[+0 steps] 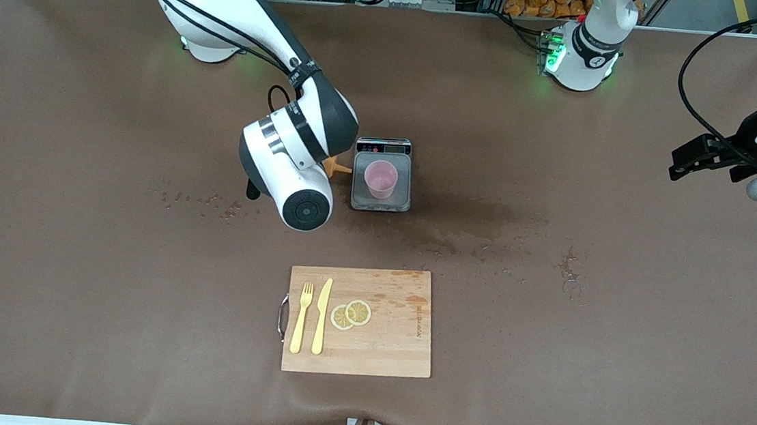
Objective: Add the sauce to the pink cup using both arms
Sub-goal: 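Tilt the bottle over the pink cup with the right gripper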
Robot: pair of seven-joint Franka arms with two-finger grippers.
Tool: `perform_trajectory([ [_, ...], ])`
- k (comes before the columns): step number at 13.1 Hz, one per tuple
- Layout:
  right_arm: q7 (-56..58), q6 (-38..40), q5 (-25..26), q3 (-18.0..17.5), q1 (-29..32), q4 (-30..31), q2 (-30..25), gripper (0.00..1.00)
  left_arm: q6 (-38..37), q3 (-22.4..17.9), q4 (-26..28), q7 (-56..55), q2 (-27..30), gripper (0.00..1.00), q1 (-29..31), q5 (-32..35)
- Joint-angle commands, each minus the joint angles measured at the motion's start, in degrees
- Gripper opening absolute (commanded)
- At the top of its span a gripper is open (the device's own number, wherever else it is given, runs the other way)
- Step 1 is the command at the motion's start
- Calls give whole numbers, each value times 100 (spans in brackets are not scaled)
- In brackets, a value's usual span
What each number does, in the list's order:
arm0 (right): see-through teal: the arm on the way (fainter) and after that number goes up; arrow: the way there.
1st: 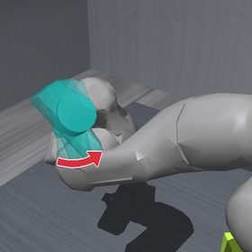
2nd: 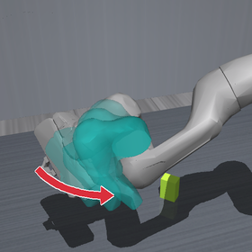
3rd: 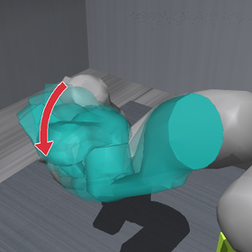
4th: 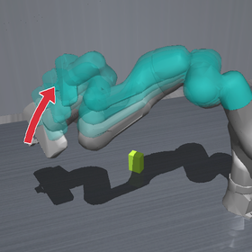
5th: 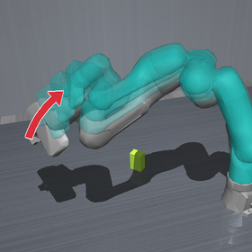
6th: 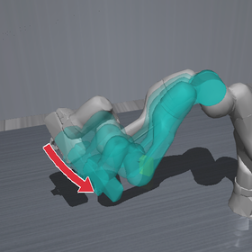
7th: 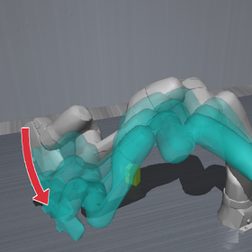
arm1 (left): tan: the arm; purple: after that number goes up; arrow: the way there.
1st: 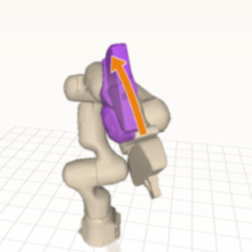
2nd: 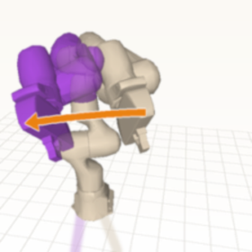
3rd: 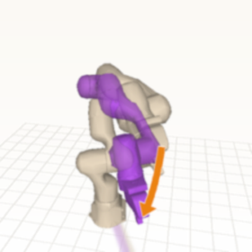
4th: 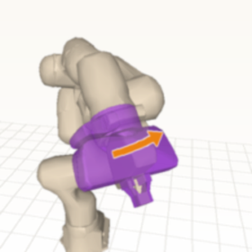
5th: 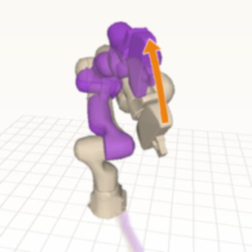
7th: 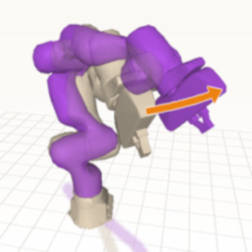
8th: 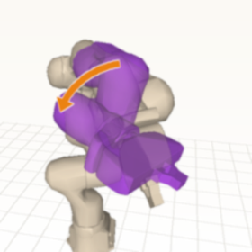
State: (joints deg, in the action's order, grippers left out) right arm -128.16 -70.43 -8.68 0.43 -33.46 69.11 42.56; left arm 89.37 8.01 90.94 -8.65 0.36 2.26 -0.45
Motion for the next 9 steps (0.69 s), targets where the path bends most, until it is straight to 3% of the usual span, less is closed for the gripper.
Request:
perform_trajectory([
  [1,334,371,6,1,137,-99,-98,0,-25,-28,29,-5,78,100,-15,-122],
  [9,1160,1294,261,27,506,-363,-160,0,-25,-28,64,-5,43,100,-15,-121],
])
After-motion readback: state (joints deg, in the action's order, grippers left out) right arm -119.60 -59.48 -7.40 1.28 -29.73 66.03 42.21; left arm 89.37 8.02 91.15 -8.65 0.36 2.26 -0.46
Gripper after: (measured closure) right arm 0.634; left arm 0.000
